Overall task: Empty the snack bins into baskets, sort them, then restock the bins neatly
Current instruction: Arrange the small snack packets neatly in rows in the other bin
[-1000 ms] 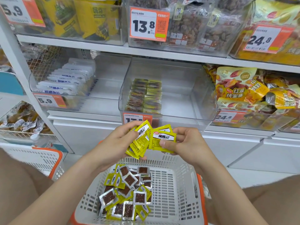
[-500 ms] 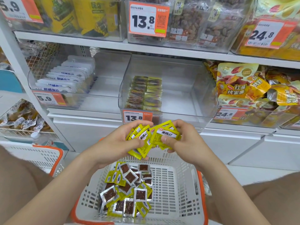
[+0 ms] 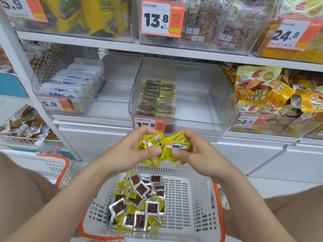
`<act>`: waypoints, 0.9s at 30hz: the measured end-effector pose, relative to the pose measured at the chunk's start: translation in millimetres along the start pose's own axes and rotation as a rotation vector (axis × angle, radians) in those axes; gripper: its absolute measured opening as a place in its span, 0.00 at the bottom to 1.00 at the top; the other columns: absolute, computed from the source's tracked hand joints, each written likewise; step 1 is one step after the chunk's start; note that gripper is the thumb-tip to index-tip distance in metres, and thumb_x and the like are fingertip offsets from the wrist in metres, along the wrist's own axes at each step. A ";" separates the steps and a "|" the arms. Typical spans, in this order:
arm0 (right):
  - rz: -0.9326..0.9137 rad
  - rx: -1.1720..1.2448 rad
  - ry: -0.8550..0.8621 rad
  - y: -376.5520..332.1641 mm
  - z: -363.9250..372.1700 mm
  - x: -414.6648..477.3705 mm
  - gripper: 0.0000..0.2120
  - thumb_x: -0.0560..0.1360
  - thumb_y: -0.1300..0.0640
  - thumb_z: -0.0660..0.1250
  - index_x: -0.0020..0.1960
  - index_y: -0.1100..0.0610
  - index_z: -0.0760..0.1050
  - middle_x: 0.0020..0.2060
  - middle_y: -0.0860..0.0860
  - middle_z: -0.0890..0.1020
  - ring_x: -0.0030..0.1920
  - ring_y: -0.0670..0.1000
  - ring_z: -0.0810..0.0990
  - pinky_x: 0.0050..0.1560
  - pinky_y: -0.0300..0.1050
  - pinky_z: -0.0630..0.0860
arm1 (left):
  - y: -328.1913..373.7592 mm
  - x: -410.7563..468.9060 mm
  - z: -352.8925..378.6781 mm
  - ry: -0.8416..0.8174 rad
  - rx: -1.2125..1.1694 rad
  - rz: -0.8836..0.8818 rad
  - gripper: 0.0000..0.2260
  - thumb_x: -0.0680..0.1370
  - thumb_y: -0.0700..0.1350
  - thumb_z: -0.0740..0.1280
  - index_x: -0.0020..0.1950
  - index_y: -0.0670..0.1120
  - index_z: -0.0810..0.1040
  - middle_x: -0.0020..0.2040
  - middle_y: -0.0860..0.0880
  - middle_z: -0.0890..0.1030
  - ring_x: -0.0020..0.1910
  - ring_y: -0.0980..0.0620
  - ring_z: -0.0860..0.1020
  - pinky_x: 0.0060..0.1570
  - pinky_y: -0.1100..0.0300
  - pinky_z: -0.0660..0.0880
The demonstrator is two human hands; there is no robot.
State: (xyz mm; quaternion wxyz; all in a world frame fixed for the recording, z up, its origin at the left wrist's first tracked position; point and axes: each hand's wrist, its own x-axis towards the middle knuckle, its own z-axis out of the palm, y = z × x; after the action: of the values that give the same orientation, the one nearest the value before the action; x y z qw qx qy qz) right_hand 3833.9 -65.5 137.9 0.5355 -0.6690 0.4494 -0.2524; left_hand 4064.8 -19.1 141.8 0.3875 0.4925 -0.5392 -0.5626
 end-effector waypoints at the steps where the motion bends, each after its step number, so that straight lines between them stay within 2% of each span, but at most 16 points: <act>1: -0.003 0.003 0.019 -0.9 -2.7 0.2 0.12 0.80 0.64 0.71 0.58 0.50 0.75 0.46 0.46 0.85 0.44 0.50 0.83 0.45 0.49 0.80 | 1.0 -0.2 0.0 -0.005 -0.057 -0.017 0.12 0.82 0.36 0.69 0.63 0.44 0.74 0.58 0.37 0.83 0.48 0.36 0.85 0.47 0.50 0.84; 3: -0.053 -0.097 0.073 -1.4 -7.9 1.0 0.11 0.80 0.63 0.71 0.55 0.50 0.74 0.45 0.45 0.85 0.43 0.48 0.83 0.45 0.49 0.80 | 2.4 0.2 -2.0 -0.022 -0.185 -0.072 0.11 0.83 0.35 0.66 0.64 0.45 0.76 0.58 0.34 0.83 0.51 0.32 0.84 0.53 0.41 0.83; 5: -0.174 -0.341 0.102 -1.6 -11.7 0.8 0.13 0.80 0.61 0.71 0.58 0.47 0.72 0.48 0.43 0.84 0.49 0.49 0.83 0.49 0.53 0.80 | 1.3 1.1 -5.2 -0.013 -0.179 -0.081 0.11 0.85 0.37 0.64 0.66 0.47 0.78 0.59 0.37 0.84 0.53 0.30 0.84 0.57 0.35 0.81; 7: -0.292 -0.515 0.039 -6.2 -5.8 -3.2 0.22 0.80 0.60 0.70 0.68 0.42 0.69 0.59 0.41 0.80 0.59 0.46 0.79 0.56 0.47 0.76 | 2.9 1.8 -6.4 0.012 -0.066 -0.051 0.10 0.85 0.43 0.65 0.65 0.48 0.80 0.58 0.41 0.85 0.54 0.35 0.85 0.53 0.35 0.82; 9: -0.333 -0.590 -0.044 -6.7 6.7 -6.6 0.33 0.81 0.60 0.68 0.78 0.38 0.59 0.67 0.41 0.72 0.65 0.44 0.75 0.63 0.43 0.73 | 5.2 2.7 -3.6 0.050 0.031 -0.036 0.10 0.84 0.48 0.67 0.62 0.49 0.82 0.54 0.44 0.87 0.50 0.41 0.87 0.48 0.37 0.84; 11: -0.319 -0.612 -0.070 -2.8 21.6 -9.8 0.35 0.82 0.61 0.67 0.79 0.37 0.54 0.64 0.43 0.64 0.57 0.45 0.77 0.59 0.45 0.76 | 6.1 3.0 0.2 0.063 0.082 -0.051 0.09 0.82 0.52 0.68 0.58 0.52 0.84 0.50 0.46 0.88 0.47 0.43 0.87 0.46 0.38 0.85; 13: -0.331 -0.603 -0.020 1.3 30.4 -10.1 0.29 0.82 0.63 0.66 0.76 0.44 0.59 0.64 0.44 0.61 0.52 0.46 0.78 0.56 0.47 0.76 | 5.4 3.0 1.9 0.034 0.118 -0.059 0.10 0.83 0.54 0.66 0.58 0.53 0.84 0.51 0.48 0.88 0.48 0.43 0.87 0.46 0.41 0.85; 14: -0.323 -0.587 0.005 3.7 31.1 -8.7 0.26 0.81 0.63 0.66 0.72 0.47 0.61 0.65 0.44 0.64 0.54 0.45 0.76 0.56 0.45 0.75 | 3.6 3.5 2.4 0.024 0.114 -0.061 0.10 0.85 0.52 0.64 0.60 0.51 0.84 0.53 0.47 0.87 0.50 0.43 0.87 0.47 0.42 0.85; 16: -0.239 -0.517 0.057 4.5 28.0 -5.2 0.20 0.81 0.62 0.66 0.65 0.47 0.62 0.60 0.44 0.75 0.55 0.44 0.77 0.54 0.45 0.73 | -0.2 4.6 1.6 0.048 0.056 -0.080 0.12 0.87 0.41 0.59 0.63 0.47 0.82 0.56 0.46 0.87 0.53 0.43 0.86 0.51 0.42 0.84; 19: -0.083 -0.323 0.161 8.2 14.9 1.4 0.17 0.81 0.60 0.69 0.59 0.45 0.64 0.54 0.42 0.83 0.53 0.47 0.83 0.54 0.52 0.80 | -4.8 7.4 -1.7 0.142 -0.077 -0.098 0.16 0.85 0.34 0.55 0.65 0.45 0.79 0.58 0.44 0.86 0.57 0.42 0.85 0.57 0.41 0.83; 21: -0.024 -0.077 0.160 6.2 3.9 2.1 0.16 0.81 0.62 0.70 0.59 0.46 0.67 0.52 0.44 0.85 0.49 0.46 0.85 0.51 0.49 0.82 | -8.3 8.9 -3.5 0.193 -0.071 -0.070 0.16 0.86 0.35 0.57 0.68 0.48 0.78 0.59 0.48 0.86 0.58 0.48 0.85 0.58 0.44 0.81; 23: 0.026 0.158 0.082 0.9 -2.6 -0.5 0.15 0.81 0.64 0.70 0.62 0.51 0.71 0.53 0.49 0.86 0.47 0.50 0.85 0.46 0.44 0.79 | -12.2 9.7 -1.6 0.251 -0.038 -0.033 0.14 0.87 0.38 0.60 0.67 0.53 0.78 0.58 0.51 0.87 0.56 0.49 0.85 0.58 0.47 0.79; 25: 0.082 0.308 0.010 0.2 1.6 -1.4 0.16 0.81 0.64 0.70 0.65 0.53 0.72 0.56 0.54 0.86 0.51 0.57 0.86 0.48 0.50 0.78 | -14.7 10.5 5.5 0.327 -0.131 0.003 0.12 0.86 0.38 0.62 0.64 0.51 0.79 0.55 0.49 0.87 0.54 0.48 0.86 0.55 0.51 0.80; 27: 0.142 0.371 -0.012 5.1 13.7 0.4 0.17 0.81 0.63 0.70 0.67 0.55 0.71 0.59 0.57 0.85 0.53 0.58 0.85 0.48 0.52 0.78 | -15.4 11.6 15.2 0.371 -0.328 0.037 0.10 0.84 0.35 0.65 0.62 0.46 0.79 0.53 0.44 0.87 0.49 0.46 0.86 0.50 0.53 0.81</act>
State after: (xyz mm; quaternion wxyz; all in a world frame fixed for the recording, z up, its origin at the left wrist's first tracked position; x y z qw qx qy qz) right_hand 3843.6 -59.2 128.9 0.6688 -0.5269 0.4380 -0.2885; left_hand 4049.0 -25.1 124.0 0.5650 0.5078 -0.3692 -0.5353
